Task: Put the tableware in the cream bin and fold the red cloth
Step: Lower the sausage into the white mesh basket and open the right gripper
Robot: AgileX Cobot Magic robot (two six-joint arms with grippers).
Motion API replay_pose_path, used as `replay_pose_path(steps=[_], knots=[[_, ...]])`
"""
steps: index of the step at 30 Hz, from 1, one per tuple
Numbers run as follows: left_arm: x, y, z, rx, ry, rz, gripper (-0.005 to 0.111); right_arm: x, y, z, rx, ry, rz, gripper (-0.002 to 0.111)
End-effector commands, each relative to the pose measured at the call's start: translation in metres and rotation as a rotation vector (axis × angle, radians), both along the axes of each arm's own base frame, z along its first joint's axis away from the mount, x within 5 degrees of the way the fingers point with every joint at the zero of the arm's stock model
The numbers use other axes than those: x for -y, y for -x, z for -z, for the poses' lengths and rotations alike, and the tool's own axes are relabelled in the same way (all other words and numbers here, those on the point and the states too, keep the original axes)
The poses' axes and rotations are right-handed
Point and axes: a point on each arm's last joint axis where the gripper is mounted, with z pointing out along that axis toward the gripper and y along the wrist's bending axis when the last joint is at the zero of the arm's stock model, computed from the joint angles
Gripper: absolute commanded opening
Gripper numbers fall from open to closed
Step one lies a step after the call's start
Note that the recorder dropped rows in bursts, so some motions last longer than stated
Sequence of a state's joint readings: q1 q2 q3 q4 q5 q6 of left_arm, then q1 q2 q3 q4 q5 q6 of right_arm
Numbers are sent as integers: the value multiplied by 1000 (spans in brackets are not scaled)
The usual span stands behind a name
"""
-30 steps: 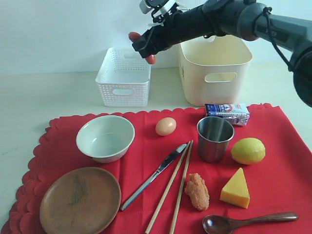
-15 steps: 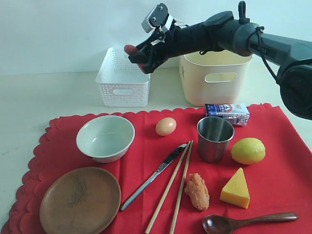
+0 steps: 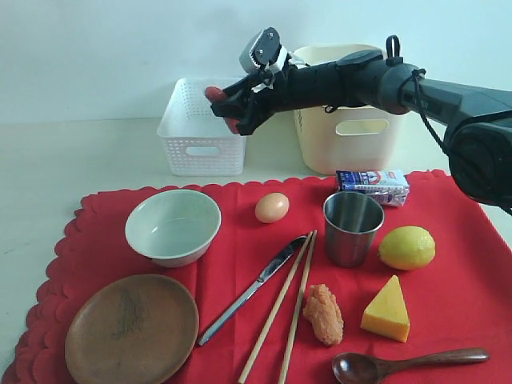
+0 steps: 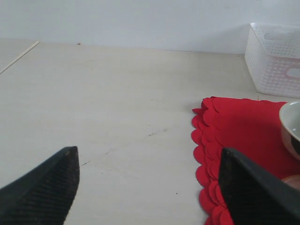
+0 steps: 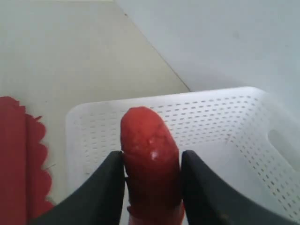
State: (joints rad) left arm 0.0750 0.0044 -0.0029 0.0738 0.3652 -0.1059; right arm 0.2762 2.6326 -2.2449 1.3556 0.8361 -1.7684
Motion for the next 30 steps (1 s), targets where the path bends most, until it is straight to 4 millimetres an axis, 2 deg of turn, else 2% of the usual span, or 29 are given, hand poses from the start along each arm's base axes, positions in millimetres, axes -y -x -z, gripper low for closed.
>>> replay_pose_path(steps=[1,5,10,15,17,24,30], knots=[[0,0,0,13,0,6,78,7,-8,2,-24,-18,88,8],[0,0,0,13,0,6,78,8,-8,3,-22,-8,90,27],[0,0,0,13,0,6,78,7,-6,4,-29,-3,59,40],[0,0,0,13,0,6,78,6,-3,0,-30,-6,30,63],[0,0,0,13,0,6,78,5,-2,-3,-31,-11,23,70],[0,0,0,13,0,6,78,6,0,-28,-39,-23,38,72],[0,0,0,13,0,6,78,14,6,-50,-34,131,41,72]])
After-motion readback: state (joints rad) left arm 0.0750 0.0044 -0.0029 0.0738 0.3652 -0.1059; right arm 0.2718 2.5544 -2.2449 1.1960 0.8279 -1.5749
